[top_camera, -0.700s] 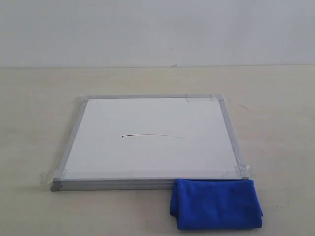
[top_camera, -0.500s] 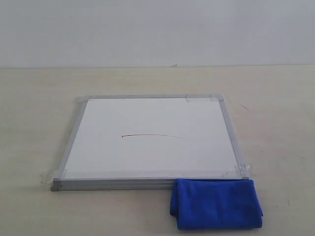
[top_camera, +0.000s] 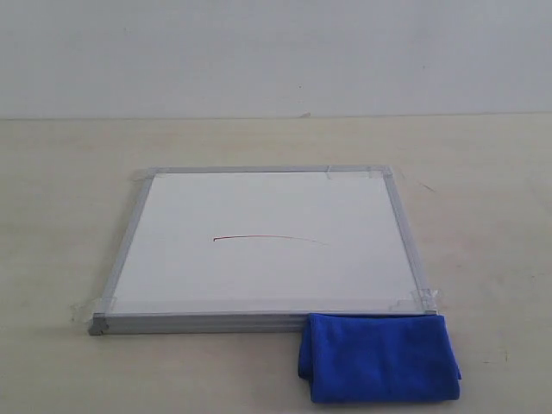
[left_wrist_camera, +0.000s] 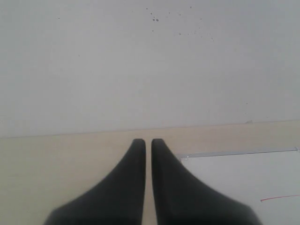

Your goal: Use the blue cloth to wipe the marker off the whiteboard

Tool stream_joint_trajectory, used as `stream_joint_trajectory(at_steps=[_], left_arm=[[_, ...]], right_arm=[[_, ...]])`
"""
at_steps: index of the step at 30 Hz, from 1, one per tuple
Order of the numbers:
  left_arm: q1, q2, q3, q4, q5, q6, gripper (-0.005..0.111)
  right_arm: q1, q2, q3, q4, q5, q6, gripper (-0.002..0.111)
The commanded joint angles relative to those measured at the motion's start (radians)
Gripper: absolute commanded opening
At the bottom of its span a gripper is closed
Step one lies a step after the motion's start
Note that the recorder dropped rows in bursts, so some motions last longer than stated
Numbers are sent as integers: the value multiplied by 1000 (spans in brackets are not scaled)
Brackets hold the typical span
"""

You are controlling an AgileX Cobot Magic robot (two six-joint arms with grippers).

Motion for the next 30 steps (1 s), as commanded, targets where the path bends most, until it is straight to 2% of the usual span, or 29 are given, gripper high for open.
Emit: stream_joint_trajectory(at_steps=[1, 10, 15, 21, 26, 30], left_arm=[[-3, 1, -4, 1, 0, -1, 4], [-3, 1, -4, 1, 0, -1, 4], [-3, 1, -4, 1, 0, -1, 4], [-3, 1, -4, 1, 0, -1, 4], [-3, 1, -4, 1, 0, -1, 4], [-3, 1, -4, 1, 0, -1, 4]], right_arm=[[-7, -5, -1, -4, -5, -1, 1], [-7, -5, -8, 43, -5, 38, 1], [-7, -5, -257, 52, -5, 68, 1], [-7, -5, -451, 52, 57, 70, 1], [-7, -5, -512, 52, 44, 77, 1], [-7, -5, -521, 97, -40, 127, 1]])
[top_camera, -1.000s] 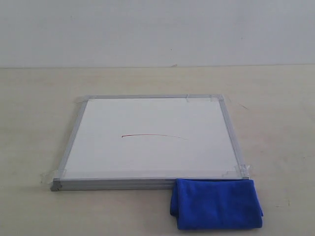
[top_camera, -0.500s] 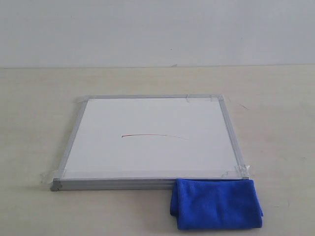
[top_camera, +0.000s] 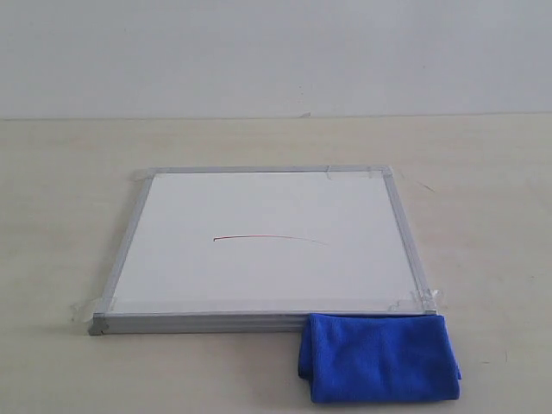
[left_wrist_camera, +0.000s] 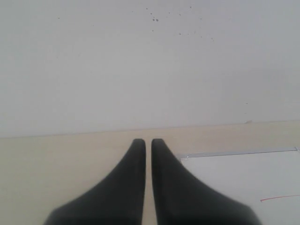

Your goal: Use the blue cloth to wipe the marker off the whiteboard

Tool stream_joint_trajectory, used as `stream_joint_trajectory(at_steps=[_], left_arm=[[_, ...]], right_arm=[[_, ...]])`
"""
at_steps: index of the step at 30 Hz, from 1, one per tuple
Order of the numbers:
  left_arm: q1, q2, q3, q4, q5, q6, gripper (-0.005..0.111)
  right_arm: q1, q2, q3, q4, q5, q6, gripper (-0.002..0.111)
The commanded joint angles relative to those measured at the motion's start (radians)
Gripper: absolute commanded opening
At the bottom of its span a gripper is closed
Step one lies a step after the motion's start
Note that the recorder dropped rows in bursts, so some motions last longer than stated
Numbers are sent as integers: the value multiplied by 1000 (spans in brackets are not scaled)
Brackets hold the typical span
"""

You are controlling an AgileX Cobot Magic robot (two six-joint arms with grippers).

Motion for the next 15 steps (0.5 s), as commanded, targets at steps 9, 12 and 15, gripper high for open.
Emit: stream_joint_trajectory(at_steps=[9, 12, 15], left_arm=[[-3, 1, -4, 1, 0, -1, 4], [-3, 1, -4, 1, 0, -1, 4], [-3, 1, -4, 1, 0, -1, 4]], right_arm=[[64, 307, -182, 633, 214, -794, 1], [64, 502, -257, 646, 322, -937, 1], [85, 753, -307, 658, 493, -1104, 1]])
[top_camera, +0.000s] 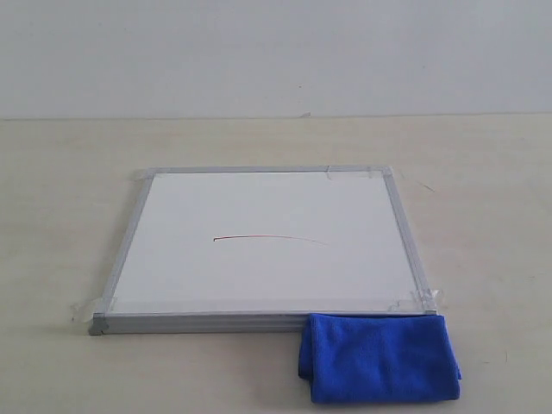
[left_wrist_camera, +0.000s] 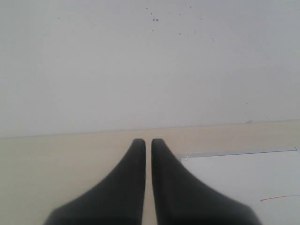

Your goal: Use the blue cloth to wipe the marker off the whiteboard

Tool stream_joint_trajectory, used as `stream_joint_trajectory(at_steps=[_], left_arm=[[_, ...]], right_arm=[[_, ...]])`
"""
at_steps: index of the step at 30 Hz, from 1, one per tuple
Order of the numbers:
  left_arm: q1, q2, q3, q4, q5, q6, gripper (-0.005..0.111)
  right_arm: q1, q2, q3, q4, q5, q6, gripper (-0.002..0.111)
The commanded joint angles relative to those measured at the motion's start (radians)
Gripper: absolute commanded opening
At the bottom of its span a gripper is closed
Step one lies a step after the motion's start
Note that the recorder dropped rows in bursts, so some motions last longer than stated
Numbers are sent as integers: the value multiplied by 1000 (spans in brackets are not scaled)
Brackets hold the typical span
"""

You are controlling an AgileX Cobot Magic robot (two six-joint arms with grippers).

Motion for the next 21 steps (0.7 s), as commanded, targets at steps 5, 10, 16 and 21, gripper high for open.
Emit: stream_joint_trajectory(at_steps=[5, 10, 16, 21], left_arm=[[-3, 1, -4, 1, 0, -1, 4], [-3, 1, -4, 1, 0, -1, 4], [-3, 1, -4, 1, 0, -1, 4], [-3, 1, -4, 1, 0, -1, 4]], right_arm=[[120, 471, -23, -38, 191, -357, 40], [195, 608, 2, -80, 118, -489, 68], [283, 741, 62, -92, -32, -600, 68], [329, 823, 120, -99, -183, -694, 69]])
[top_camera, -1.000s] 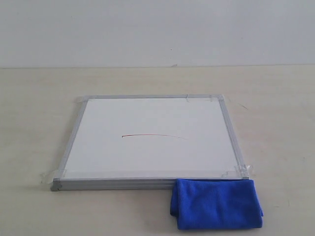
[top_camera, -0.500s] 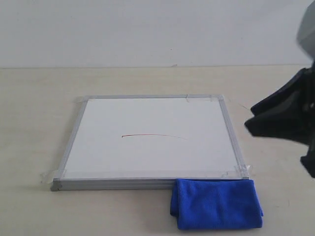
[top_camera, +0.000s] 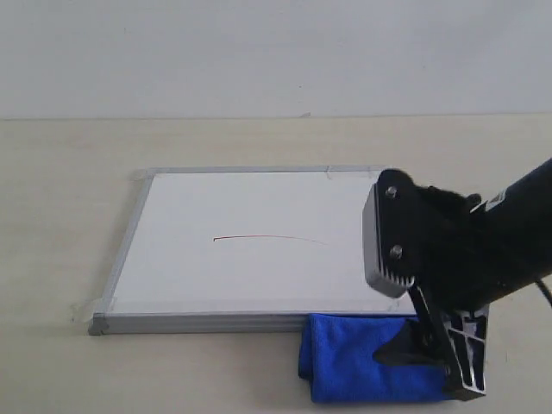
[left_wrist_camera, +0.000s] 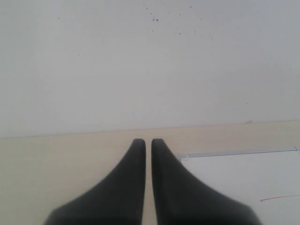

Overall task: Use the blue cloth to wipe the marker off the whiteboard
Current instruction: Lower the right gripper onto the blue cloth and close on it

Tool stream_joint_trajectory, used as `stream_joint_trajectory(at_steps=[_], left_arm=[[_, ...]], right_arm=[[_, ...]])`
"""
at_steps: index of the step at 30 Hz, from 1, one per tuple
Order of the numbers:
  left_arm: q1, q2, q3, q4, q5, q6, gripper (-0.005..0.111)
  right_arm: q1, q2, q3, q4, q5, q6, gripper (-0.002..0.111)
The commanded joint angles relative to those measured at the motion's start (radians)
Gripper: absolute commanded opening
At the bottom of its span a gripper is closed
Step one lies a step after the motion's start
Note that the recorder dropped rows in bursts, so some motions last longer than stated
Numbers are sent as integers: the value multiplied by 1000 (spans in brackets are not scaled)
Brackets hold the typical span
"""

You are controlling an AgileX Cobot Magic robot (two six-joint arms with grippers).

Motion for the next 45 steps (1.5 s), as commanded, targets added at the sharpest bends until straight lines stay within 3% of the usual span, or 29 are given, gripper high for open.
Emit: stream_joint_trajectory(at_steps=[1, 13, 45], left_arm=[[-3, 1, -4, 1, 0, -1, 4], [-3, 1, -4, 1, 0, -1, 4], [-3, 1, -4, 1, 0, -1, 4]], right_arm=[[40, 71, 44, -12, -142, -70, 69], [102, 172, 99, -27, -301, -90, 69], [102, 353, 103, -27, -362, -65, 68]])
